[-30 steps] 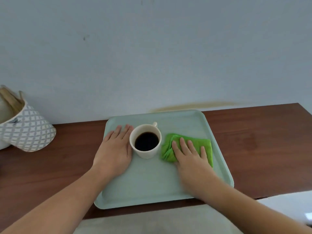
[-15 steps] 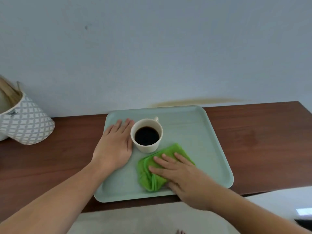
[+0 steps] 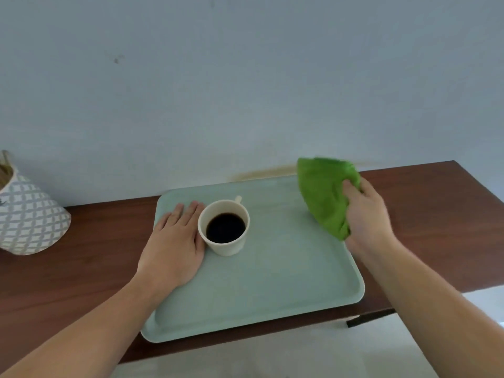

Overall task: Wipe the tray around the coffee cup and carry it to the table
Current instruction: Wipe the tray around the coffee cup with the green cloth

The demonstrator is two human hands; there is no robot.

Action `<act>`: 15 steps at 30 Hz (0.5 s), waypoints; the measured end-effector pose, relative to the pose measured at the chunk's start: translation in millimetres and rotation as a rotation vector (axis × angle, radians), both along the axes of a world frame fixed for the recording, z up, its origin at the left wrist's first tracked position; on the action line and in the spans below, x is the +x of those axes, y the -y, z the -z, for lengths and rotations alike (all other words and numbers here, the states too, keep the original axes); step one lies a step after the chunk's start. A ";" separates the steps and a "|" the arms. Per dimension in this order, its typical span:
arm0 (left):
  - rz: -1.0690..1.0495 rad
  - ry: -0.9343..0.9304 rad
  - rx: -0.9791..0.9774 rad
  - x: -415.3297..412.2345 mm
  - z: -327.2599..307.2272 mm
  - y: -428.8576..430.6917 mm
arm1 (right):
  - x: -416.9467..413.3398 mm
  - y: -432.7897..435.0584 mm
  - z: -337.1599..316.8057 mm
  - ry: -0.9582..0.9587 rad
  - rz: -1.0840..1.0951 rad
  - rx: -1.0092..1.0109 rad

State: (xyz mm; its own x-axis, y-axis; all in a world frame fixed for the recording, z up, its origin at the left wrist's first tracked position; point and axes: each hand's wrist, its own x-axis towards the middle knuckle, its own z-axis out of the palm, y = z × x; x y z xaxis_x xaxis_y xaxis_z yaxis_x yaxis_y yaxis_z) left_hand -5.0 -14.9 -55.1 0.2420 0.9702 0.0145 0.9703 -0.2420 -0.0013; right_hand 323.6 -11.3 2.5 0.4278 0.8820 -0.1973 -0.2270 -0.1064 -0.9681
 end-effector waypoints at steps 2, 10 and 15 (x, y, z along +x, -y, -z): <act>-0.003 0.004 0.002 0.0 0.0 -0.3 | 23.5 -15.4 -6.6 -0.298 0.147 -0.076; -0.016 0.052 -0.016 1.9 -3.5 0.7 | 63.1 6.1 27.2 -0.196 0.255 -0.224; -0.008 0.066 -0.012 1.7 -4.1 2.1 | 84.3 37.4 30.5 -0.025 0.285 -0.143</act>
